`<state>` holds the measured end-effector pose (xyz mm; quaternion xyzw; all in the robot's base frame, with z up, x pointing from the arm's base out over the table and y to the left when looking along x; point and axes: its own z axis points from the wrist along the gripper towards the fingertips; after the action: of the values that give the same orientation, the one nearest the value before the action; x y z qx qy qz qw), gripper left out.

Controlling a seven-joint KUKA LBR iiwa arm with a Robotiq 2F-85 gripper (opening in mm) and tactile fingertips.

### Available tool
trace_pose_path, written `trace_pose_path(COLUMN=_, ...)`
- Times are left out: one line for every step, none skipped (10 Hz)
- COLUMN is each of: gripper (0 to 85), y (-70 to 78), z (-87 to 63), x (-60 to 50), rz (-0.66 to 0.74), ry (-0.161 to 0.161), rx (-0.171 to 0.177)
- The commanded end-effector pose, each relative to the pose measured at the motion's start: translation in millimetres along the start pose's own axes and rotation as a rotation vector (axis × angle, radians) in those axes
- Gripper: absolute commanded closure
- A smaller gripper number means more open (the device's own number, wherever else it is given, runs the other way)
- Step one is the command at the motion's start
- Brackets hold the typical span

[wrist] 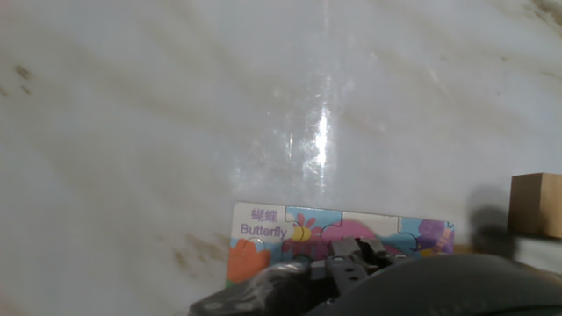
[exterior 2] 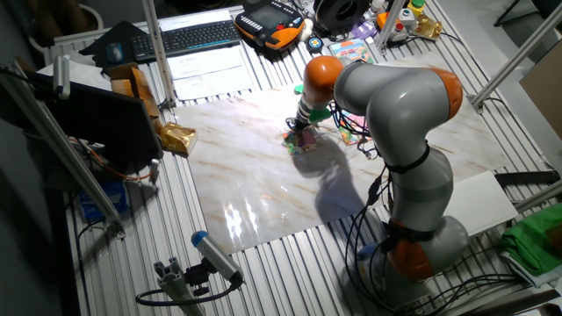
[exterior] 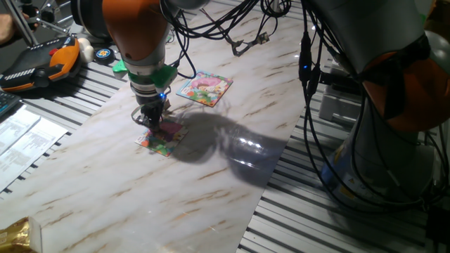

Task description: Assemble one piece of a puzzle

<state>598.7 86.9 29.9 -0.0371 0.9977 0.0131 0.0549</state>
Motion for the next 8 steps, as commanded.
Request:
trace_pose_path(gripper=84.3, y=-0.3, z=-1.5, x=0.2, rz=0.0, ry=0.003, rx=0.002)
trace_pose_path(gripper=84.3, y=-1.1, z=-2.0, x=1.7, rz=0.0, ry=0.003, rx=0.002)
trace_pose_path(gripper=84.3, y=-1.5, z=-2.6, x=5.4, rz=0.0, ry=0.003, rx=0.007)
trace_pose_path(gripper=84.3, y=-1.5, z=-3.6, x=10.4, rz=0.001, ry=0.002, rx=0.009)
trace_pose_path(gripper=84.3, y=-2.6, z=-5.6, x=15.4, rz=0.002, ry=0.006, rx=0.008)
trace_pose_path(gripper=84.3, y=-4.2, z=-6.5, x=19.2, rz=0.002, ry=0.008, rx=0.008)
trace_pose_path(gripper=84.3, y=-4.6, z=-5.7, x=22.0, rz=0.002, ry=0.005, rx=0.011)
trace_pose_path(gripper=84.3, y=-4.0, z=-3.9, x=24.9, rz=0.003, ry=0.002, rx=0.015)
